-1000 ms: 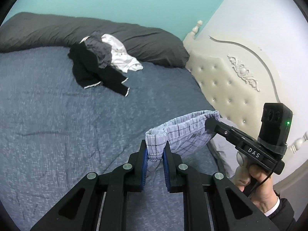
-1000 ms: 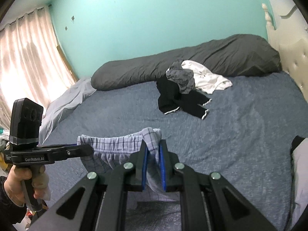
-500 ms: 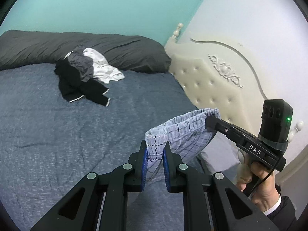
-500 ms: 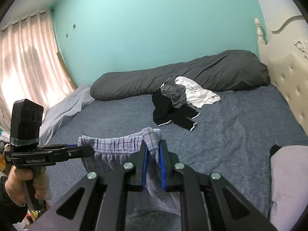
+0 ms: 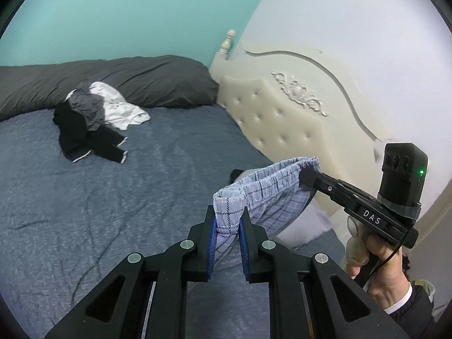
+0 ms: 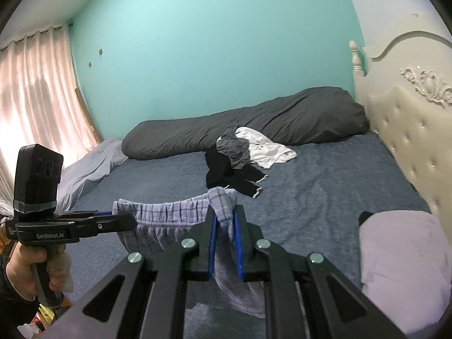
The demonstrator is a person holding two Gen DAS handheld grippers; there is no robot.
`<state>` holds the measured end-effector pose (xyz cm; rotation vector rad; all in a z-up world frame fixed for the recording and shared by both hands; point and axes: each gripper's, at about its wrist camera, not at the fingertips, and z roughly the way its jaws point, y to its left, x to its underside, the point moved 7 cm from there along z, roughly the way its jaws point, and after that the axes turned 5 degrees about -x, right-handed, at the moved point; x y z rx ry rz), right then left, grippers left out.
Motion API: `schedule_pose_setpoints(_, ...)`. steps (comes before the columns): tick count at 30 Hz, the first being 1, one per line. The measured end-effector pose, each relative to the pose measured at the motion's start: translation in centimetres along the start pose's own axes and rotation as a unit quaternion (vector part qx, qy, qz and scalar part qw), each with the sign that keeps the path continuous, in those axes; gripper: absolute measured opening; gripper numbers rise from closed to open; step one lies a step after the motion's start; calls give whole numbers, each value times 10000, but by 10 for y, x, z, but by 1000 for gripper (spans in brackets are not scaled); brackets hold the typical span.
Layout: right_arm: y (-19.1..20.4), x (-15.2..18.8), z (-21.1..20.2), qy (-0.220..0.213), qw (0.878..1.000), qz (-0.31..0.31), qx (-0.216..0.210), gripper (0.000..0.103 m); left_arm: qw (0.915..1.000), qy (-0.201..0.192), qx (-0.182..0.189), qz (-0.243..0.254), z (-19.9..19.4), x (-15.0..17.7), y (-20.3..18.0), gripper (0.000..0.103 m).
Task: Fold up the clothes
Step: 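Lift the checked shorts off the bed with both grippers by the waistband, then carry the hanging shorts with both grippers toward the pillow by the headboard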
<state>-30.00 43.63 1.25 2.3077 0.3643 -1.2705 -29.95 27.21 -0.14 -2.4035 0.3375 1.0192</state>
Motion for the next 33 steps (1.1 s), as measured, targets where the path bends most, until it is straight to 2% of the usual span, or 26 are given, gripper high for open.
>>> schedule_pose_setpoints(19, -80, 12, -123, -241, 9972, 242, 671, 11, 9966, 255, 601, 513, 41, 6, -137, 16)
schedule_pose_setpoints(33, -146, 31, -183, -338, 9919, 526, 1103, 11, 9917, 476, 932, 746, 88, 10, -215, 16)
